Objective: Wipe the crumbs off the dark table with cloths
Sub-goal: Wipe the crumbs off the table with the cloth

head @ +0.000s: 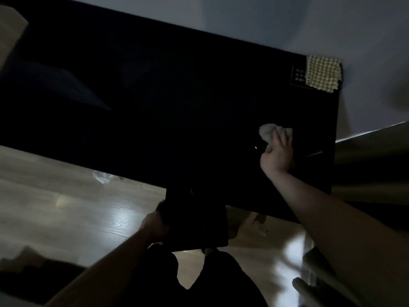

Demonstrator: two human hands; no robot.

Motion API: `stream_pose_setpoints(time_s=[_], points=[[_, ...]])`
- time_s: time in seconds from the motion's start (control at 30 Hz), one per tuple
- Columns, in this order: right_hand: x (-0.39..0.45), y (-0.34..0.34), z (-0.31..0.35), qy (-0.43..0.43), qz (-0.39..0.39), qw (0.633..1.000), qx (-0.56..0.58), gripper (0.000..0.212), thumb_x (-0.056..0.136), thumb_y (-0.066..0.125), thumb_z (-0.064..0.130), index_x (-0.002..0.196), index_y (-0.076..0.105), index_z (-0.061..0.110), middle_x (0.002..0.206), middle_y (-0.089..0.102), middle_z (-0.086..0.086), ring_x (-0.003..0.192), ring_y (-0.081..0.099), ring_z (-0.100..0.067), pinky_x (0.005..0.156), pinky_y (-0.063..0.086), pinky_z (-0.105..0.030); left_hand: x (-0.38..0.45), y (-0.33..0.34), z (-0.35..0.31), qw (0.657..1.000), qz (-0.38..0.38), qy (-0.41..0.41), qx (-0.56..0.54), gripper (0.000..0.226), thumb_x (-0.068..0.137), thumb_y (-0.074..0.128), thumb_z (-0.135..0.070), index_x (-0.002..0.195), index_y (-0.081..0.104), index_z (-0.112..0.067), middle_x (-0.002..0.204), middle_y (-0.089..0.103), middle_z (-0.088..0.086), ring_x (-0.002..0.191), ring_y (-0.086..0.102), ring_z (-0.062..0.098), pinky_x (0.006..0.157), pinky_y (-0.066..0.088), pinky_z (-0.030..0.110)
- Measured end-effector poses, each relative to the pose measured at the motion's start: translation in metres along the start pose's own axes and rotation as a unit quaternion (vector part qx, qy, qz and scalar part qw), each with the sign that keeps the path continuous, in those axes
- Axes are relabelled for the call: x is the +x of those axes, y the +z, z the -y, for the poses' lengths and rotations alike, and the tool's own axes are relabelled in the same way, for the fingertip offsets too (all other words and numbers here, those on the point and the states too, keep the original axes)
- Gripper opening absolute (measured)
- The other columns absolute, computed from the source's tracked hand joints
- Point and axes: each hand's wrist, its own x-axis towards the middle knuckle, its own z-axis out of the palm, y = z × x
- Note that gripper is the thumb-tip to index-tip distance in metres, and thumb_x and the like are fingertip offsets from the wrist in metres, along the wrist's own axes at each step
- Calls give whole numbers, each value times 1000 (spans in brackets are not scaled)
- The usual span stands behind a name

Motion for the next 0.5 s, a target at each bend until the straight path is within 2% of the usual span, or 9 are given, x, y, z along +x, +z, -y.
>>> stream_pose_setpoints(time_s=[0.07,0.13,0.2,0.27,0.33,0.4,0.5], points=[[-28,17,22,-62,4,998,5,65,92,50,0,156,41,13,166,32,-8,157,20,-36,124,25,-55,-2,4,-4,1000,-3,-5,-2,12,84,60,-20,89,61,-9,100,74,17,94,71,30,73,53,30],[-61,31,40,-125,36,991,39,66,94,48,-2,156,41,17,167,32,-5,158,19,-32,125,23,-55,-3,7,-7,1000,-4,-12,-2,27,85,60,-19,104,67,-3,103,74,17,97,71,30,78,55,32],[-97,41,49,-175,81,977,87,64,97,45,-1,157,40,22,168,29,0,159,16,-25,128,18,-50,-5,10,-8,1000,-3,-21,-4,31,85,61,-19,110,67,-1,105,74,17,99,71,30,80,55,33],[-133,51,48,-216,133,958,135,59,101,40,3,156,41,23,168,26,6,159,13,-19,129,15,-46,-9,10,-9,1000,1,-25,1,33,85,61,-21,111,67,-2,106,74,16,99,71,29,81,55,33],[-165,59,45,-244,188,937,162,48,109,33,17,156,42,22,166,26,9,158,13,-15,128,16,-49,-12,10,-10,1000,5,-28,-2,33,84,62,-24,110,67,-3,105,74,16,99,71,29,81,55,33],[-188,56,42,-258,242,918,177,47,112,25,30,155,43,25,166,27,12,158,11,-10,129,15,-46,-15,10,-12,1000,8,-25,2,25,83,63,-24,100,64,-6,104,74,17,98,72,30,79,55,32],[-206,37,35,-264,295,894,209,49,108,35,12,152,49,29,163,30,16,155,13,4,129,16,-28,-20,7,-18,999,10,-27,15,18,86,62,-21,96,57,-7,108,73,19,100,71,33,78,54,31]])
